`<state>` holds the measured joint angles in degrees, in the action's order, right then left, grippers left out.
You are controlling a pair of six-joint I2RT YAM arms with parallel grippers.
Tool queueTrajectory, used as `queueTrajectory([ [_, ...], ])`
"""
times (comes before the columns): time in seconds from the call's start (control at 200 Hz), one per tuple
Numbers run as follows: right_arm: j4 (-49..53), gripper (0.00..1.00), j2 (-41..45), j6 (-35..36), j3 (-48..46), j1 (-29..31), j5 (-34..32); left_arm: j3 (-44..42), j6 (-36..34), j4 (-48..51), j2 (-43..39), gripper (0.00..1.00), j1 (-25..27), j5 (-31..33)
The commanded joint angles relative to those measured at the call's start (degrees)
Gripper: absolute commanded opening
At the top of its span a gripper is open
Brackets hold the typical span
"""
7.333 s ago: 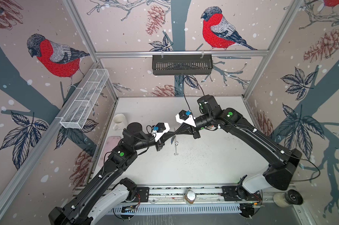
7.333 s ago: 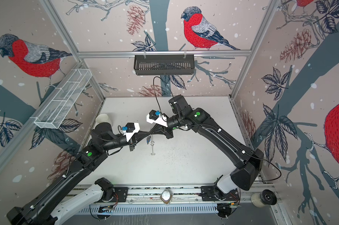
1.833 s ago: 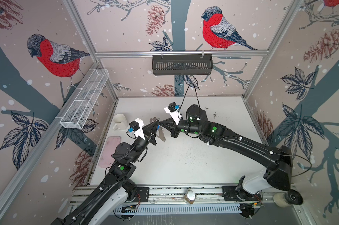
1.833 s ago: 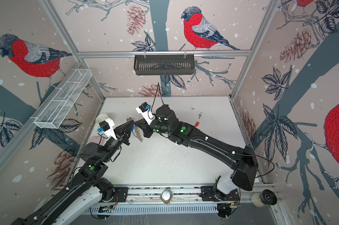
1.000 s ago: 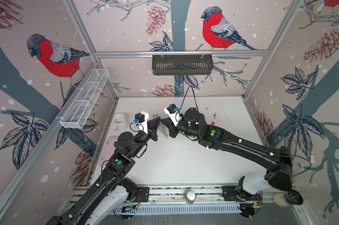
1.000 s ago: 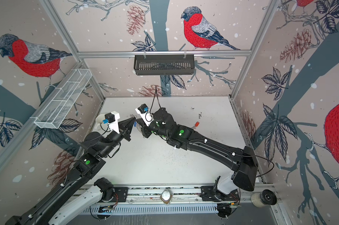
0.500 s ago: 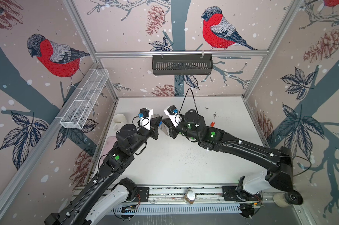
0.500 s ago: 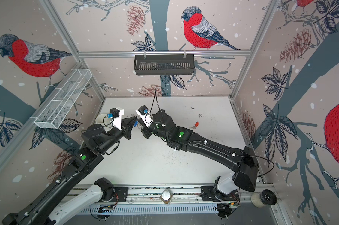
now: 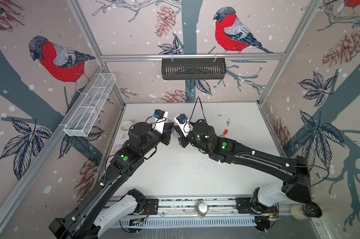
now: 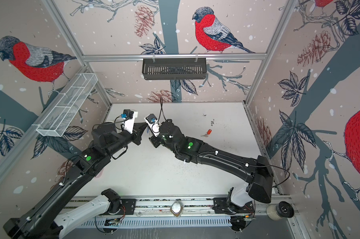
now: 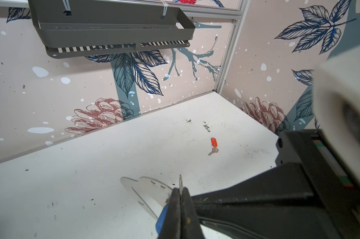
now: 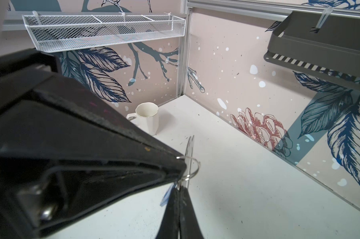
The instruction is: Put the keys on the keyring
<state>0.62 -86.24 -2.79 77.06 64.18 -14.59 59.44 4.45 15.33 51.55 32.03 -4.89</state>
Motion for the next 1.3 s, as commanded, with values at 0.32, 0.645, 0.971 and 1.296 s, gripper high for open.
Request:
queueTrajectory([
  [0.32,7.96,0.0,-0.6,2.03,0.38,0.1,-9.53,5.37,-3.86,1.49,2.54,0.0,-0.22,1.46],
  [0.645,7.34,0.0,0.1,3.78,-0.05,-0.02,-12.86,7.16,-4.8,4.52,5.25,0.0,-0.22,-3.08],
  [0.971,2.96,0.0,3.05,7.84,-4.22,-0.84,-10.05,9.1,-5.67,7.38,8.1,0.0,-0.37,-5.52],
  [1.296,-4.14,0.0,7.54,12.78,-12.6,-1.5,-7.83,15.55,-6.91,13.37,13.52,0.0,-0.74,-8.88],
])
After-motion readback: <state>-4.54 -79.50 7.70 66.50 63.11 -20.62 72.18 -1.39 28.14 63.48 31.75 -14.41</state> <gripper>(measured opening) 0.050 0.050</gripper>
